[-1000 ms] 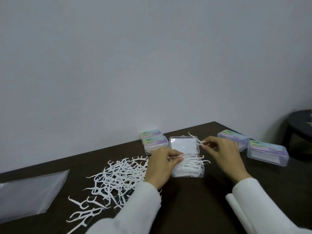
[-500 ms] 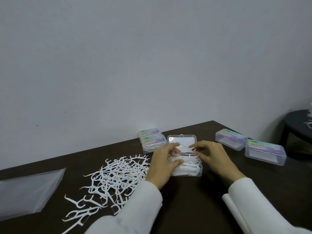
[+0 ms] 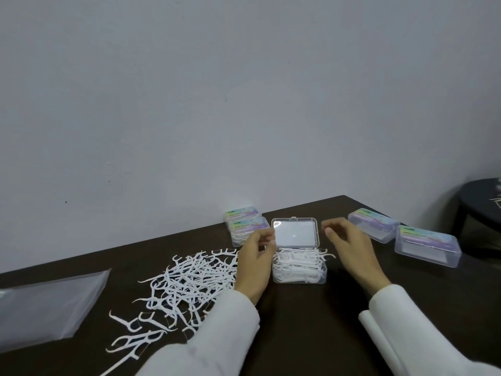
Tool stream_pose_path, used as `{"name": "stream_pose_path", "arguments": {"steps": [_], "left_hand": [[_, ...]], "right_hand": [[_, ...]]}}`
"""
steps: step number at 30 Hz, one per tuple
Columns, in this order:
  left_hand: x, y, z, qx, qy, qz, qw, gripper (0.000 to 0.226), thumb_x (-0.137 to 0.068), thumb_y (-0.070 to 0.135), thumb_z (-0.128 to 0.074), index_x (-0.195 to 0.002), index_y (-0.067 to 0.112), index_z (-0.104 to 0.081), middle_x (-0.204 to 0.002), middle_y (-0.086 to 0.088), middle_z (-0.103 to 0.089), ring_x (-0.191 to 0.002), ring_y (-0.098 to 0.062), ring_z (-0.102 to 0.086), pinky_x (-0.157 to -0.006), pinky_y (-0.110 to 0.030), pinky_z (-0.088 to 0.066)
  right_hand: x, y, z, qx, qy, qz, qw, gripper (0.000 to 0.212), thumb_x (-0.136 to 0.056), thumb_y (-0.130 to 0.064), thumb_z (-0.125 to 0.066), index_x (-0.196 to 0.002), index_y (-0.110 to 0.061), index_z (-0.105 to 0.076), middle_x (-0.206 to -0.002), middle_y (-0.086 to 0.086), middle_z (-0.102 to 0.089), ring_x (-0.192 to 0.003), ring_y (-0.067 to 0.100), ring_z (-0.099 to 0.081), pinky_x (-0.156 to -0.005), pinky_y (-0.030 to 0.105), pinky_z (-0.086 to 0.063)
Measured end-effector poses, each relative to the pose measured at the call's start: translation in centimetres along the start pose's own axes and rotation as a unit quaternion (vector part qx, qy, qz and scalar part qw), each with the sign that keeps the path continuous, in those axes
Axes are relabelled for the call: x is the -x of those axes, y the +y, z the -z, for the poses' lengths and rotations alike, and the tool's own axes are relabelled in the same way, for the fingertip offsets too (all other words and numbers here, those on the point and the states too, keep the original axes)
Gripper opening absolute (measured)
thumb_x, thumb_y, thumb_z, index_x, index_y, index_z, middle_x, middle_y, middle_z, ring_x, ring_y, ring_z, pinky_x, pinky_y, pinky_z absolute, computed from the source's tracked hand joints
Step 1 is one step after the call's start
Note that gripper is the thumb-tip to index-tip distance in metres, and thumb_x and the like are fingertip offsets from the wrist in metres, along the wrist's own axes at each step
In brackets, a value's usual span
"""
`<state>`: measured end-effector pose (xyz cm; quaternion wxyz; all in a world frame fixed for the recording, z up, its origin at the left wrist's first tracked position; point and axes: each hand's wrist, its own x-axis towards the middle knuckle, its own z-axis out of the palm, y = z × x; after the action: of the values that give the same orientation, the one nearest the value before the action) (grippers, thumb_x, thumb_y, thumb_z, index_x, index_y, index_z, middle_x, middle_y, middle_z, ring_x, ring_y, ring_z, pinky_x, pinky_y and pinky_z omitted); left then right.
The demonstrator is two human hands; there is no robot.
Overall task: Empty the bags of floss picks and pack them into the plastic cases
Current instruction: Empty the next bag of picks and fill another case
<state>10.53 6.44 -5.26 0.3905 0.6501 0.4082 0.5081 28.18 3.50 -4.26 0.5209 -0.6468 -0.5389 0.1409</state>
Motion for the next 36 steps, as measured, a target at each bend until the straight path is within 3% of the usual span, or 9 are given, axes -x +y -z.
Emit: {"name": "stream_pose_path", "arguments": {"steps": [8,13,18,20,22,25,29,31,36], "left_hand": [[0.6,0.0,-1.1,0.045,-0.015,0.072,0.996,0.032,-0.096,0.002,-0.043,-0.122,0.017,-0.054,-0.118,0.007,-0.055,-0.106,0.000,-0.051,-0.082,-0.005,-0.039],[0.9,0.3,-1.4,0.068,-0.027,0.090,0.993,0.031,-0.098,0.007,-0.041,-0.125,0.017,-0.050,-0.110,0.010,-0.053,-0.094,0.005,-0.050,-0.064,0.002,-0.039],[1.3,0.5,-2.0,0.066,-0.070,0.093,0.991,0.030,-0.101,0.013,-0.037,-0.127,0.027,-0.042,-0.106,0.021,-0.049,-0.087,0.018,-0.045,-0.063,0.007,-0.033],[1.3,0.5,-2.1,0.045,-0.088,0.090,0.991,0.038,-0.102,0.017,-0.036,-0.140,0.023,-0.034,-0.119,0.019,-0.045,-0.104,0.008,-0.045,-0.071,0.007,-0.032],[1.4,0.3,-2.1,-0.002,-0.120,0.074,0.990,0.046,-0.102,0.022,-0.034,-0.146,0.021,-0.023,-0.140,0.014,-0.033,-0.129,-0.001,-0.032,-0.097,-0.003,-0.030],[1.7,0.0,-2.3,-0.144,-0.177,0.042,0.973,0.063,-0.102,0.030,-0.033,-0.150,0.014,0.005,-0.156,0.005,0.010,-0.144,-0.008,0.012,-0.114,-0.024,0.003],[1.9,-0.4,-2.3,-0.189,-0.165,0.024,0.968,0.067,-0.102,0.028,-0.036,-0.148,0.011,0.010,-0.155,0.001,0.022,-0.141,-0.009,0.021,-0.113,-0.022,0.007],[2.0,-0.6,-2.2,-0.193,-0.149,0.009,0.970,0.065,-0.101,0.028,-0.036,-0.150,0.014,0.005,-0.156,0.002,0.019,-0.142,-0.009,0.019,-0.112,-0.021,0.006],[1.9,-0.8,-2.0,-0.249,-0.140,-0.074,0.955,0.052,-0.101,0.029,-0.037,-0.149,0.024,-0.017,-0.157,0.009,0.007,-0.143,-0.005,0.010,-0.112,-0.019,0.002]], "right_hand": [[0.1,0.5,-0.3,-0.094,-0.018,-0.212,0.973,0.020,-0.095,-0.024,-0.049,-0.111,-0.012,-0.053,-0.115,0.011,-0.058,-0.101,0.022,-0.055,-0.083,0.032,-0.048],[0.7,-0.4,-1.7,-0.156,-0.079,-0.220,0.960,0.053,-0.098,-0.046,-0.032,-0.141,-0.015,-0.032,-0.141,0.008,-0.043,-0.129,0.024,-0.041,-0.109,0.042,-0.032],[1.7,-2.3,-2.0,-0.206,-0.094,-0.203,0.953,0.058,-0.099,-0.045,-0.025,-0.149,-0.022,-0.006,-0.150,0.008,-0.030,-0.135,0.025,-0.033,-0.105,0.033,-0.028],[2.0,-3.1,-2.1,-0.222,-0.095,-0.192,0.951,0.057,-0.100,-0.041,-0.025,-0.148,-0.023,-0.001,-0.150,0.010,-0.029,-0.133,0.027,-0.035,-0.095,0.029,-0.030],[2.1,-3.4,-2.2,-0.240,-0.090,-0.181,0.949,0.058,-0.100,-0.038,-0.025,-0.148,-0.022,0.002,-0.150,0.010,-0.029,-0.126,0.026,-0.041,-0.089,0.027,-0.031],[2.2,-3.1,-2.4,-0.254,-0.088,-0.168,0.948,0.058,-0.100,-0.035,-0.029,-0.147,-0.024,0.003,-0.149,0.011,-0.030,-0.099,0.014,-0.049,-0.087,0.028,-0.036],[2.2,-2.1,-2.0,-0.137,-0.091,-0.143,0.976,0.050,-0.102,-0.027,-0.030,-0.147,-0.024,-0.008,-0.144,0.012,-0.038,-0.086,0.006,-0.050,-0.085,0.025,-0.038],[2.0,-1.3,-1.6,-0.080,-0.057,-0.134,0.986,0.043,-0.100,-0.017,-0.037,-0.142,-0.019,-0.027,-0.141,0.011,-0.042,-0.101,0.013,-0.051,-0.085,0.025,-0.039],[1.2,-0.2,-1.0,-0.005,0.001,-0.131,0.991,0.013,-0.089,-0.005,-0.055,-0.100,-0.011,-0.060,-0.105,0.010,-0.062,-0.091,0.016,-0.057,-0.075,0.023,-0.045]]}}
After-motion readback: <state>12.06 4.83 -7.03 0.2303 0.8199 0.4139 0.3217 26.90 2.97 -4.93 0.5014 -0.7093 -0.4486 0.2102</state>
